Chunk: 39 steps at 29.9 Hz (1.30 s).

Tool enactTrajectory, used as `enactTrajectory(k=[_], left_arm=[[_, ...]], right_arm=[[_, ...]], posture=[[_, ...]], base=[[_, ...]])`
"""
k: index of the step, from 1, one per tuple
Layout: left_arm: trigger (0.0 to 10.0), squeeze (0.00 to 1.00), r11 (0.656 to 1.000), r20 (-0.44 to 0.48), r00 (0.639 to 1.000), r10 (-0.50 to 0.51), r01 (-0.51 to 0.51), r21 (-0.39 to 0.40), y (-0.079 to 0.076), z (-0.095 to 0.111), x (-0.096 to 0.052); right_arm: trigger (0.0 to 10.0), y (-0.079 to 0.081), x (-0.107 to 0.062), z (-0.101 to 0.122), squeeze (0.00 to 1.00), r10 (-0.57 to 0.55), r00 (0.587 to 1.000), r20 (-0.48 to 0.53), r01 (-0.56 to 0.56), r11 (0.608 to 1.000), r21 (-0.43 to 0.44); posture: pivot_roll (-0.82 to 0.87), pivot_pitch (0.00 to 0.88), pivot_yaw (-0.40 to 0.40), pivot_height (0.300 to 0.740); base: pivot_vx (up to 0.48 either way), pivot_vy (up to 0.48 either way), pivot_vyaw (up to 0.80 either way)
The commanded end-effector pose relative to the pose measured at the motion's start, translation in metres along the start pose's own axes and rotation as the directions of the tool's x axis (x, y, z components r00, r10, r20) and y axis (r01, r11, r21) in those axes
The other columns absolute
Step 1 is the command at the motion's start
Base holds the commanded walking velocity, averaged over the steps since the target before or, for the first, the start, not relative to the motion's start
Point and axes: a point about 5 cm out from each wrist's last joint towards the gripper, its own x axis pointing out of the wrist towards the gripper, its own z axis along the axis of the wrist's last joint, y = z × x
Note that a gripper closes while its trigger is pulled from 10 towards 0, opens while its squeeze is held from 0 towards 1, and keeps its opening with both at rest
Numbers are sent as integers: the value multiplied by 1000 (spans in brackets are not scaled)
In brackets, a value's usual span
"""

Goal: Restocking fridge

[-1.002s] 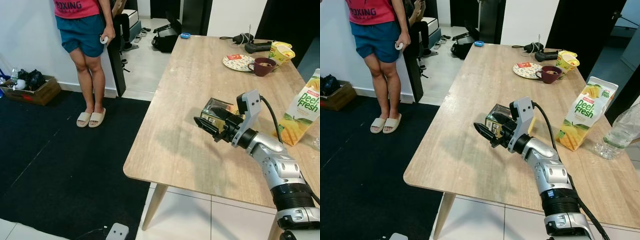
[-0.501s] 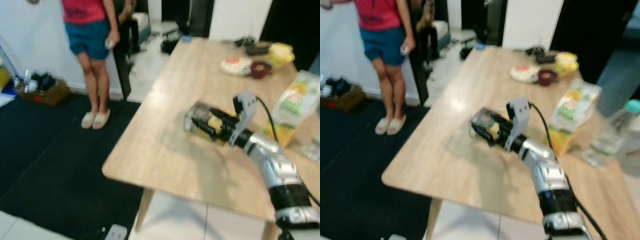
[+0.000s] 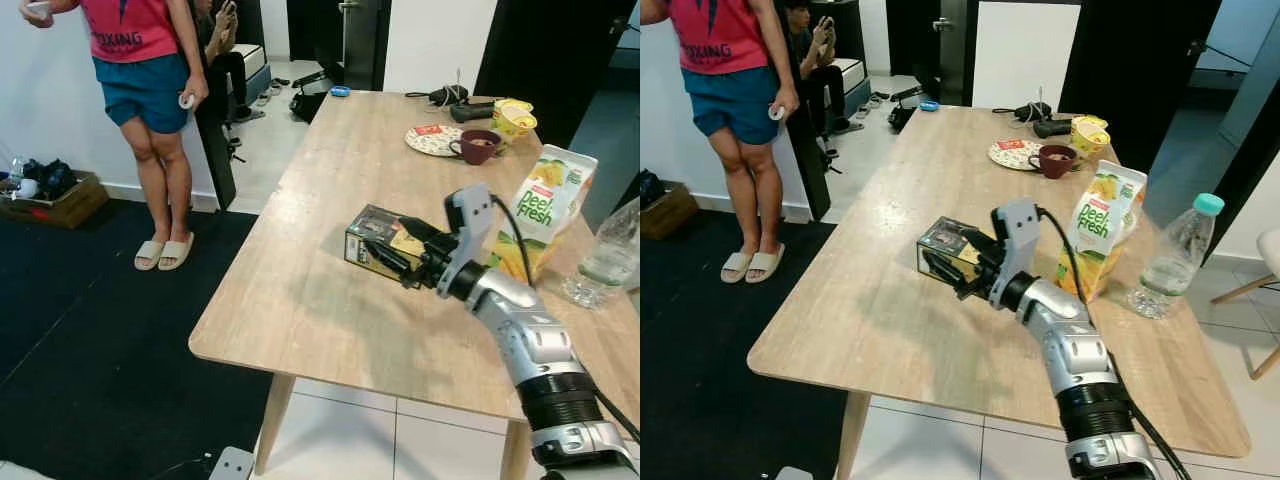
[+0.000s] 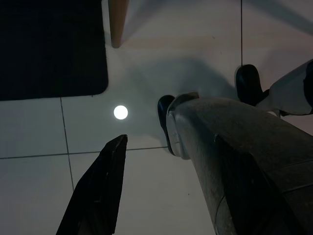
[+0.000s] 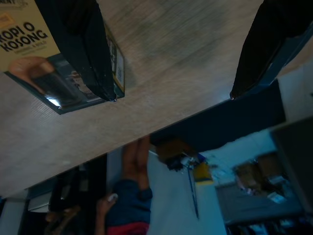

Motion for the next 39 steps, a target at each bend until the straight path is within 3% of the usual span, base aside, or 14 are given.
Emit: enactTrajectory(k=[1, 10, 23, 32, 39], left_arm=[[10000, 0, 999, -39, 998, -42, 42, -19, -13, -11, 1], [10000, 0, 999, -50, 998, -47, 45, -26, -13, -17, -1], [10000, 0, 999, -49, 998, -46, 44, -28, -11, -19, -2], [10000, 0, 999, -46, 998, -47, 46, -23, -11, -17, -1], [10000, 0, 999, -42, 998, -43, 42, -23, -10, -15, -1]], right_arm=[[10000, 4, 3, -8, 0, -25, 999, -28, 24, 1000, -20], [10000, 12, 10, -22, 0, -93, 992, -89, 86, 993, -83], [10000, -10, 5, -27, 0, -267, 953, -141, 234, 948, -217], [10000, -12, 2, -29, 0, -269, 950, -159, 225, 942, -249], [10000, -8, 0, -36, 0, -199, 954, -226, 132, 951, -280]], posture=[[48, 0, -41, 740], [52, 0, -42, 740], [50, 0, -43, 740], [49, 0, -42, 740], [51, 0, -48, 740]], base=[[0, 0, 0], [0, 0, 0], [0, 0, 0], [0, 0, 0], [0, 0, 0]])
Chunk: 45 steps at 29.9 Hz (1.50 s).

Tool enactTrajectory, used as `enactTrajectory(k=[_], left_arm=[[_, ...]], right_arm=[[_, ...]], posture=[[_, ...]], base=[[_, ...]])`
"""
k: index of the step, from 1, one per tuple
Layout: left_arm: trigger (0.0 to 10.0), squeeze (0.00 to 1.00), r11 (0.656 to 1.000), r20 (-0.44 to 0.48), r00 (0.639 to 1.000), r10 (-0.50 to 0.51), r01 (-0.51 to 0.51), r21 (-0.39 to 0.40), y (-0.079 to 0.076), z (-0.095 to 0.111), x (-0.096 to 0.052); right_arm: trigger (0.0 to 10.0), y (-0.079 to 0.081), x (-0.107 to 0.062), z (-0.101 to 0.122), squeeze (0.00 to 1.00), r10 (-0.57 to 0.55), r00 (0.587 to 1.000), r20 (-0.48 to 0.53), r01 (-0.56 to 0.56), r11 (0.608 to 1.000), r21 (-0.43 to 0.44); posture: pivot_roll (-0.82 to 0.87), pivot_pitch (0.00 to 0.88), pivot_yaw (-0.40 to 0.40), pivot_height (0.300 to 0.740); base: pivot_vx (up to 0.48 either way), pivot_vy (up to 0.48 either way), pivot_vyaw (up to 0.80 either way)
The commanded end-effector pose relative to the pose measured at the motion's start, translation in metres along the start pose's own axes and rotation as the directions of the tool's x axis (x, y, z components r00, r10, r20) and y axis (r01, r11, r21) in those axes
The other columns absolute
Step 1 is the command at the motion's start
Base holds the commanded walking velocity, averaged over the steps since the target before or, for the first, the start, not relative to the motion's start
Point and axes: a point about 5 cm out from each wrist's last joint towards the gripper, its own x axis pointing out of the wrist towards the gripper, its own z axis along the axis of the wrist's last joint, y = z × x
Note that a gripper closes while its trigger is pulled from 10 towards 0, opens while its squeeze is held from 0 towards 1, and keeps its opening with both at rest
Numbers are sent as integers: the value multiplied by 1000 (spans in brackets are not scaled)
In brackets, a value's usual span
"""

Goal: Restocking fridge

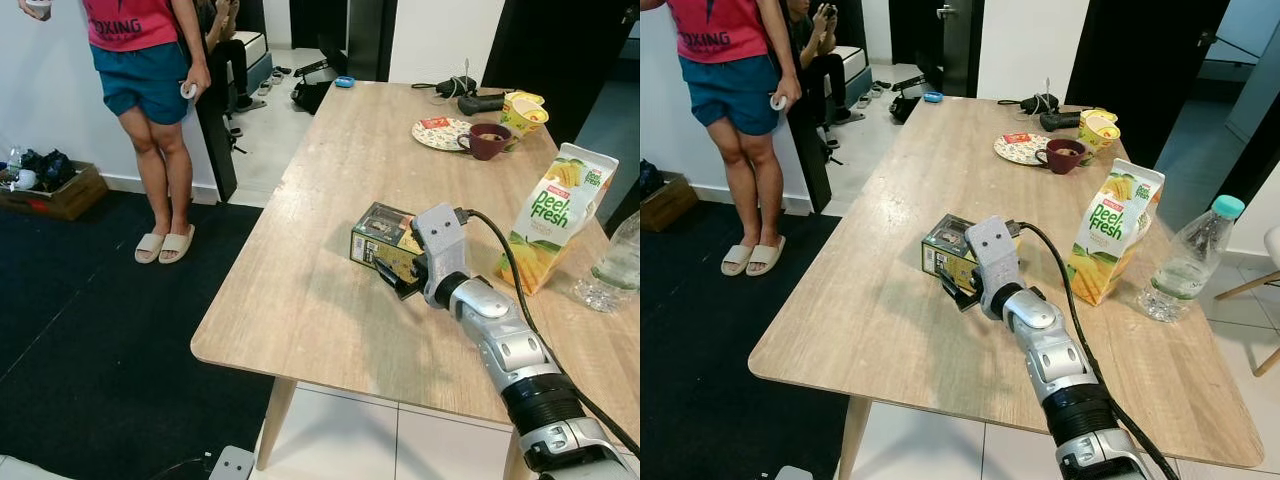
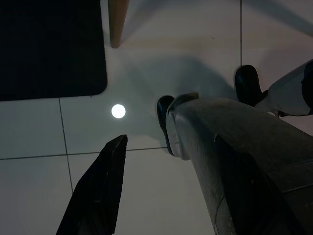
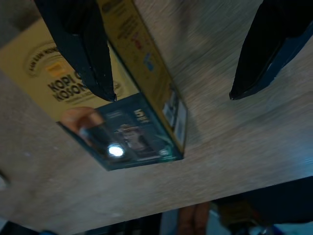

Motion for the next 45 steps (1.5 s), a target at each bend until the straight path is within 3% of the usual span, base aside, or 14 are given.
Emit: enactTrajectory(k=[1, 10, 13, 19, 27, 30, 34, 37, 45], left_arm=[[10000, 0, 999, -47, 998, -39, 38, -18, -10, -12, 0], [10000, 0, 999, -38, 998, -43, 43, -19, -11, -9, 1], [10000, 0, 999, -36, 998, -45, 44, -18, -12, -8, 1], [10000, 0, 999, -40, 998, -44, 44, -21, -12, -10, 1], [10000, 0, 999, -39, 998, -47, 46, -21, -13, -10, 1], [10000, 0, 999, -36, 998, -49, 48, -21, -13, -9, 1], [10000, 0, 999, -31, 998, -49, 48, -20, -12, -7, 2], [10000, 0, 999, -32, 998, -49, 48, -20, -12, -8, 2], [10000, 0, 999, -34, 998, -48, 48, -23, -13, -8, 2]], right_arm=[[10000, 2, -1, -9, 0, 25, 999, -45, -25, 1000, -17], [10000, 1, 1, -11, 0, 3, 998, -62, -3, 1000, -3], [10000, -11, 0, -9, 0, -60, 997, -49, 62, 997, 43], [10000, -30, -7, -9, 0, -106, 993, -55, 109, 993, 49], [10000, -36, -10, -9, 0, -122, 991, -57, 125, 991, 54], [10000, -33, -9, -11, 0, -112, 992, -64, 114, 992, 44], [10000, -7, -5, -26, 0, -12, 990, -142, -1, 996, -92], [10000, 6, -5, -34, 0, 36, 984, -172, -58, 991, -123], [10000, 8, -8, -42, 0, 55, 975, -216, -97, 977, -189]], posture=[[52, 0, -49, 740], [52, 0, -49, 740], [52, 0, -49, 740], [53, 0, -49, 740], [48, 0, -48, 740], [46, 0, -48, 740], [45, 0, -47, 740], [46, 0, -47, 740], [47, 0, -48, 740]], base=[[0, 0, 0], [0, 0, 0], [0, 0, 0], [0, 0, 0], [0, 0, 0], [0, 0, 0], [0, 0, 0], [0, 0, 0], [0, 0, 0]])
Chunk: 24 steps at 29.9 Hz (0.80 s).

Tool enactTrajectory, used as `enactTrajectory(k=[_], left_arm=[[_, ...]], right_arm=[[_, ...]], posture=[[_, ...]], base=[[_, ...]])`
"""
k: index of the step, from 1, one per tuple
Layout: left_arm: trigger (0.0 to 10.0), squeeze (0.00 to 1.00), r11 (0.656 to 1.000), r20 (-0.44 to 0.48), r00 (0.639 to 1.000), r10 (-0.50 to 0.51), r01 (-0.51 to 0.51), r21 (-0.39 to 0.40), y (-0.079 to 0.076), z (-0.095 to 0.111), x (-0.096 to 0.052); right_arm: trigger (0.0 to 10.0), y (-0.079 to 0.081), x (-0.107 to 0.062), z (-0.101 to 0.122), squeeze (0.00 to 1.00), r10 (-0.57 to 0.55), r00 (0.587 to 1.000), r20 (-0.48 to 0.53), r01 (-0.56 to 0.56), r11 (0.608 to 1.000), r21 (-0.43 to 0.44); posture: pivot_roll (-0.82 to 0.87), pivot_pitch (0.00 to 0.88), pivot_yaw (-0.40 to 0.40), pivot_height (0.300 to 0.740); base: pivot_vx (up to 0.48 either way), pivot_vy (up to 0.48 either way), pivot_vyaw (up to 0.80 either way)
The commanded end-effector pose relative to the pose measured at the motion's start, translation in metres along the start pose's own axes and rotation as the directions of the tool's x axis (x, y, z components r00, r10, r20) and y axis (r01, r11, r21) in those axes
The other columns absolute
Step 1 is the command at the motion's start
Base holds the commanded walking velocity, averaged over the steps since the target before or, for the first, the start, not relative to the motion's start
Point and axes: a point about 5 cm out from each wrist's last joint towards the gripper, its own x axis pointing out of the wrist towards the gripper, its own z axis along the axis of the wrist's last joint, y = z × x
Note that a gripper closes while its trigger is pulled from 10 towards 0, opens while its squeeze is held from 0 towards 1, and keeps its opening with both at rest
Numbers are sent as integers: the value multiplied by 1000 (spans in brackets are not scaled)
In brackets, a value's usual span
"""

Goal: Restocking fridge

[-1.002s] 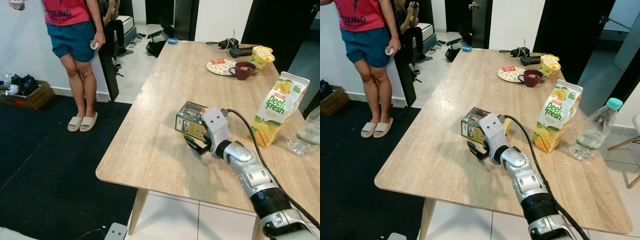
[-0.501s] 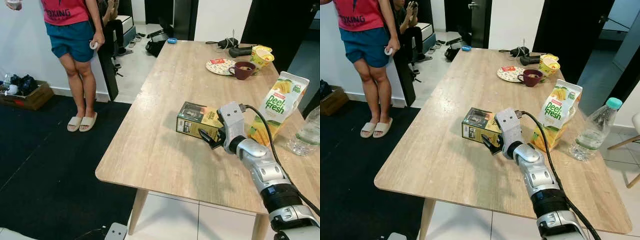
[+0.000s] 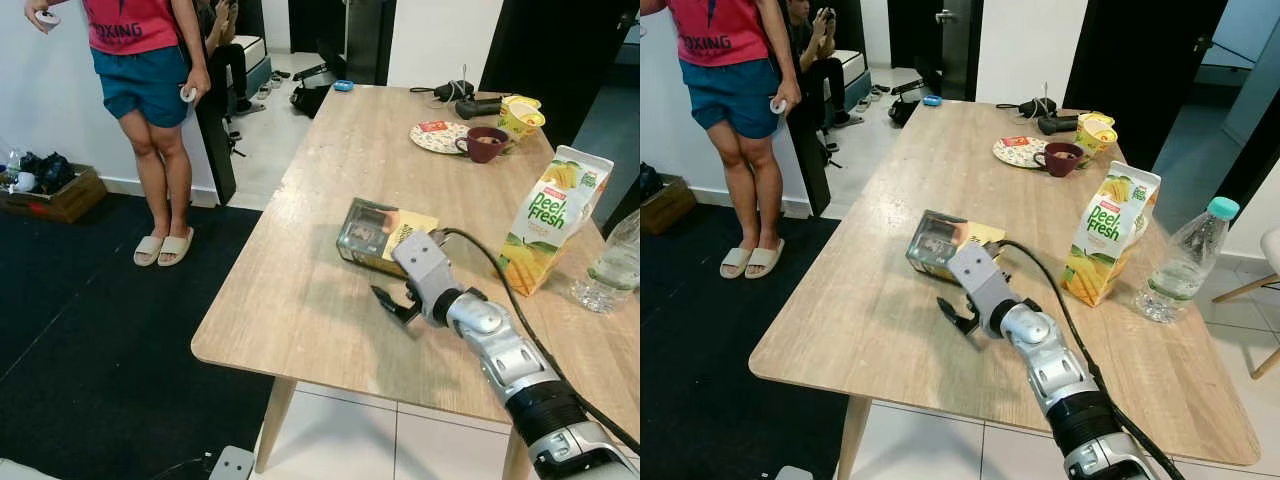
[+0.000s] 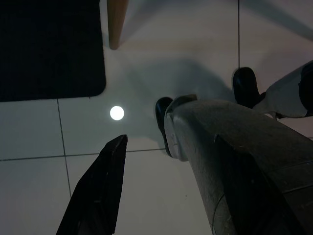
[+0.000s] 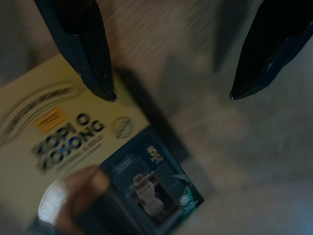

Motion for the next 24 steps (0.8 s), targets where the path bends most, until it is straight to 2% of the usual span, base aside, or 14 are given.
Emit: enactTrajectory(k=[1, 7, 12, 15, 16, 19, 20, 21, 22, 24], left_arm=[[10000, 0, 999, -44, 998, -44, 43, -24, -13, -12, 1], [10000, 0, 999, -43, 998, -42, 41, -25, -13, -11, 1], [10000, 0, 999, -39, 998, -45, 44, -25, -14, -10, 2], [10000, 0, 999, -39, 998, -45, 44, -25, -14, -10, 2], [10000, 0, 999, -39, 998, -45, 44, -24, -14, -10, 2], [10000, 0, 999, -39, 998, -44, 43, -25, -14, -9, 2], [10000, 0, 999, -39, 998, -44, 43, -25, -14, -9, 2], [10000, 0, 999, -39, 998, -43, 42, -25, -14, -9, 2], [10000, 0, 999, -39, 998, -43, 42, -25, -14, -9, 2], [10000, 0, 999, -38, 998, -43, 42, -26, -14, -9, 2]], right_arm=[[10000, -2, -2, -6, 0, 4, 999, -36, -4, 1000, -19], [10000, -8, -6, -12, 0, 1, 998, -63, -4, 999, -54], [10000, -22, -13, -17, 0, -18, 996, -82, 13, 998, -57], [10000, -25, -14, -17, 0, -25, 996, -84, 21, 998, -56], [10000, -30, -16, -18, 0, -42, 995, -90, 37, 998, -60], [10000, -62, -29, -21, 0, -137, 982, -127, 124, 986, -107], [10000, -62, -29, -21, 0, -137, 982, -127, 124, 986, -107], [10000, -74, -34, -22, 0, -175, 975, -137, 158, 979, -125], [10000, -74, -34, -22, 0, -175, 975, -137, 158, 979, -125], [10000, -96, -45, -21, 0, -247, 957, -154, 222, 962, -160]], posture=[[47, 0, -48, 740], [46, 0, -52, 740], [46, 0, -52, 740], [46, 0, -52, 740], [44, 0, -51, 740], [46, 0, -52, 740], [46, 0, -52, 740], [46, 0, -52, 740], [46, 0, -52, 740], [48, 0, -54, 740]], base=[[0, 0, 0], [0, 0, 0], [0, 0, 0], [0, 0, 0], [0, 0, 0], [0, 0, 0], [0, 0, 0], [0, 0, 0], [0, 0, 0], [0, 0, 0]])
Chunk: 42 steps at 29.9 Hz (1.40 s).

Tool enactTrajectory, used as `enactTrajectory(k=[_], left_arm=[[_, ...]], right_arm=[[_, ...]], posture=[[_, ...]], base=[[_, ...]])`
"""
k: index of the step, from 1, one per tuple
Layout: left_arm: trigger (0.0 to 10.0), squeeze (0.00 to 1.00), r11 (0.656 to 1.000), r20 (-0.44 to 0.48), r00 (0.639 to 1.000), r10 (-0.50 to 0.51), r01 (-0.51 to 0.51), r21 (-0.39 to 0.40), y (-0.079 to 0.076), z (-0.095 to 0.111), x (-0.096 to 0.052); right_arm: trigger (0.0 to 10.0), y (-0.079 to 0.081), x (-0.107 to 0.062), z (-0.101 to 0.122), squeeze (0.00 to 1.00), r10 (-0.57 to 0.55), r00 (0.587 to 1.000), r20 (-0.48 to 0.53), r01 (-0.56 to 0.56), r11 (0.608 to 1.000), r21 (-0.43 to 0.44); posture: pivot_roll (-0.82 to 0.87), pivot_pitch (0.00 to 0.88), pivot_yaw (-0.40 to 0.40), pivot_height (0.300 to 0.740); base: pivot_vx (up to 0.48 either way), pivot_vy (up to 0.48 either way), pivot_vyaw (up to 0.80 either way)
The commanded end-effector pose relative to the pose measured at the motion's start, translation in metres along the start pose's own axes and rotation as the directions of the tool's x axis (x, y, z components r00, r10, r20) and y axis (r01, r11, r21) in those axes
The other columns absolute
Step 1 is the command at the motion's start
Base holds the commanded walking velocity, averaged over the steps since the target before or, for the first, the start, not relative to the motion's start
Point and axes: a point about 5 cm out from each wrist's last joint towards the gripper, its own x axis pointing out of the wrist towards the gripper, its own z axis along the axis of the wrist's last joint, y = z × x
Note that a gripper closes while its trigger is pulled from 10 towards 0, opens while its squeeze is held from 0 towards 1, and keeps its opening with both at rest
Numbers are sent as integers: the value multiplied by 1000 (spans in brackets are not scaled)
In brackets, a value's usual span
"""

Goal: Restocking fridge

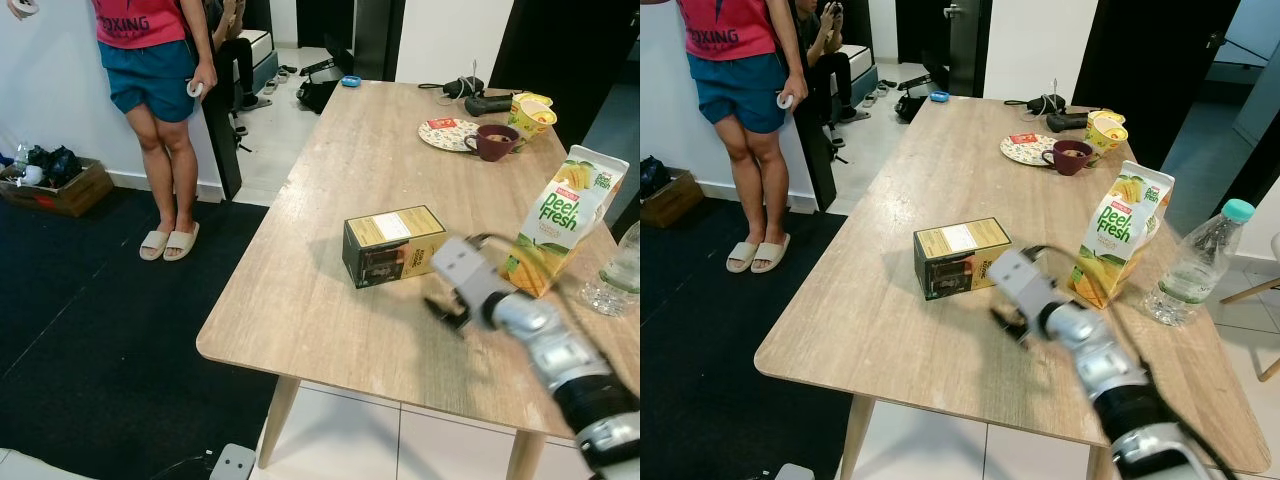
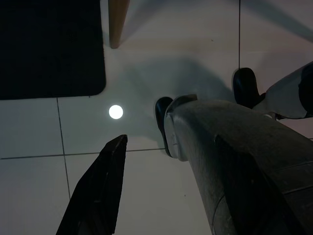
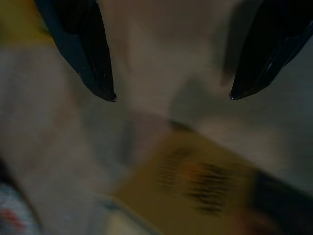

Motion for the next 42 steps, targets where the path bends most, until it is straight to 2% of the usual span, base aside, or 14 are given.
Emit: enactTrajectory(k=[1, 5, 9, 11, 12, 13, 14, 17, 26, 31, 33, 35, 40, 42], left_arm=[[10000, 0, 999, -45, 998, -41, 40, -24, -13, -12, 1], [10000, 0, 999, -44, 998, -41, 40, -25, -13, -12, 1], [10000, 0, 999, -44, 998, -41, 40, -25, -13, -11, 1], [10000, 0, 999, -43, 998, -41, 40, -24, -13, -11, 1], [10000, 0, 999, -43, 998, -41, 40, -24, -13, -11, 1], [10000, 0, 999, -41, 998, -41, 40, -22, -12, -9, 2], [10000, 0, 999, -41, 998, -41, 40, -22, -12, -9, 2], [10000, 0, 999, -40, 998, -39, 39, -21, -12, -8, 2], [10000, 0, 999, -43, 998, -44, 43, -24, -13, -9, 2], [10000, 0, 999, -43, 998, -45, 43, -26, -14, -9, 2], [10000, 0, 999, -43, 998, -45, 43, -26, -14, -9, 2], [10000, 0, 999, -42, 998, -44, 43, -27, -13, -9, 2], [10000, 0, 999, -41, 998, -44, 43, -28, -13, -8, 2], [10000, 0, 998, -40, 998, -48, 46, -30, -14, -8, 2]], right_arm=[[10000, -10, -3, -3, 0, -37, 999, -15, 37, 999, -1], [10000, -37, -14, -5, 0, -98, 995, -32, 99, 995, 3], [10000, -44, -17, -2, 0, -102, 995, -5, 102, 993, 55], [10000, -47, -21, 7, 0, -66, 995, 78, 53, 986, 156], [10000, -47, -21, 7, 0, -66, 995, 78, 53, 986, 156], [10000, -45, -26, 20, 0, 0, 979, 203, -48, 971, 232], [10000, -45, -26, 20, 0, 0, 979, 203, -48, 971, 232], [10000, -37, -30, 32, 0, 72, 948, 310, -161, 948, 274], [10000, -7, -38, 56, 0, 231, 847, 479, -392, 879, 271], [10000, 8, -43, 70, 0, 288, 787, 545, -483, 837, 256], [10000, 8, -43, 70, 0, 288, 787, 545, -483, 837, 256], [10000, 23, -46, 84, 0, 329, 728, 602, -558, 794, 241], [10000, 32, -49, 90, 0, 356, 696, 624, -598, 768, 229], [10000, 48, -53, 93, 0, 416, 657, 629, -652, 732, 197]], posture=[[48, 0, -54, 740], [47, 0, -57, 740], [45, 0, -55, 740], [45, 0, -56, 740], [45, 0, -56, 740], [43, 0, -55, 740], [43, 0, -55, 740], [40, 0, -51, 740], [38, 0, -48, 740], [38, 0, -49, 740], [38, 0, -49, 740], [36, 0, -48, 740], [36, 0, -48, 740], [33, 0, -45, 740]], base=[[0, 0, 0], [0, 0, 0], [0, 0, 0], [0, 0, 0], [0, 0, 0], [0, 0, 0], [0, 0, 0], [0, 0, 0], [0, 0, 0], [0, 0, 0], [0, 0, 0], [0, 0, 0], [0, 0, 0], [0, 0, 0]])
